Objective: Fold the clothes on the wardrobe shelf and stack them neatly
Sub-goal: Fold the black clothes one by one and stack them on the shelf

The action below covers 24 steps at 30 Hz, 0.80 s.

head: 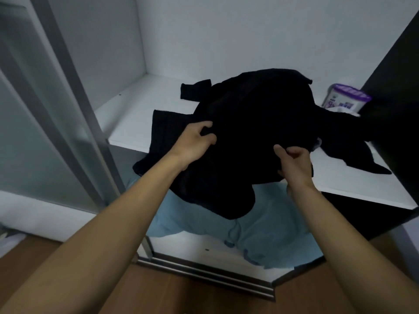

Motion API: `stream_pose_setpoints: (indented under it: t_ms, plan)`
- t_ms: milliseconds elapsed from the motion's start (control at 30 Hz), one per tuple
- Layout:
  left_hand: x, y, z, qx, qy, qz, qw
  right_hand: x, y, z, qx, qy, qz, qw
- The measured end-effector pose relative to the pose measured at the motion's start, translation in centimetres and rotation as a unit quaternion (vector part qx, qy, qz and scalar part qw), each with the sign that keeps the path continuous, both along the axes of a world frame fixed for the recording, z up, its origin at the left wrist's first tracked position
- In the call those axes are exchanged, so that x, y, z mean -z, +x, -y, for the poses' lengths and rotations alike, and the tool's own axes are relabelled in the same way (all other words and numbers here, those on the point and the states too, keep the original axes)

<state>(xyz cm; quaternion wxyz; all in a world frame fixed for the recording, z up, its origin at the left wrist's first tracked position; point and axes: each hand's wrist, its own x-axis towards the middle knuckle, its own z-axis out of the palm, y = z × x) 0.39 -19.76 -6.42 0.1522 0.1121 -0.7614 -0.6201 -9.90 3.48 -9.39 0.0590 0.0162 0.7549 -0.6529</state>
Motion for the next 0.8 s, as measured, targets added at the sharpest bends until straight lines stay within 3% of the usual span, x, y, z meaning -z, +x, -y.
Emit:
stream_pose_setpoints:
  t_ms: [100,167,267,433,533,667,800]
  plan:
    - [-1.9,2.4,-1.6,-0.073,0.140,-0.082,0.984,-0.2,0.9,-2.0,-0.006,-0.013,0.021,1.000]
    - [-3.4,3.8,-2.2,-0.087,0.173,-0.118,0.974,-0.5,1.7,-3.1,-0.045,-0.043,0.043,0.997]
    - [-5.2,6.0,-3.0,-0.097,0.123,-0.125,0.980,-1.7,3.2,-4.7,-0.090,-0.134,0.108,0.981]
    - [-6.6,12.0,-5.2,-0.057,-0.040,-0.085,0.994,-3.1,5.6,-4.8,-0.183,-0.245,0.184,0.934]
    - [-6.0,15.8,-6.3,0.025,-0.128,-0.002,0.991,-3.1,7.4,-3.3,-0.229,-0.246,0.209,0.918]
    - [-3.9,18.7,-8.1,0.066,-0.152,0.100,0.981,-3.3,12.1,-0.5,-0.330,-0.199,0.190,0.903]
    - [-2.5,19.8,-8.6,0.100,-0.138,0.117,0.978,-1.9,15.4,1.3,-0.260,-0.171,0.156,0.937]
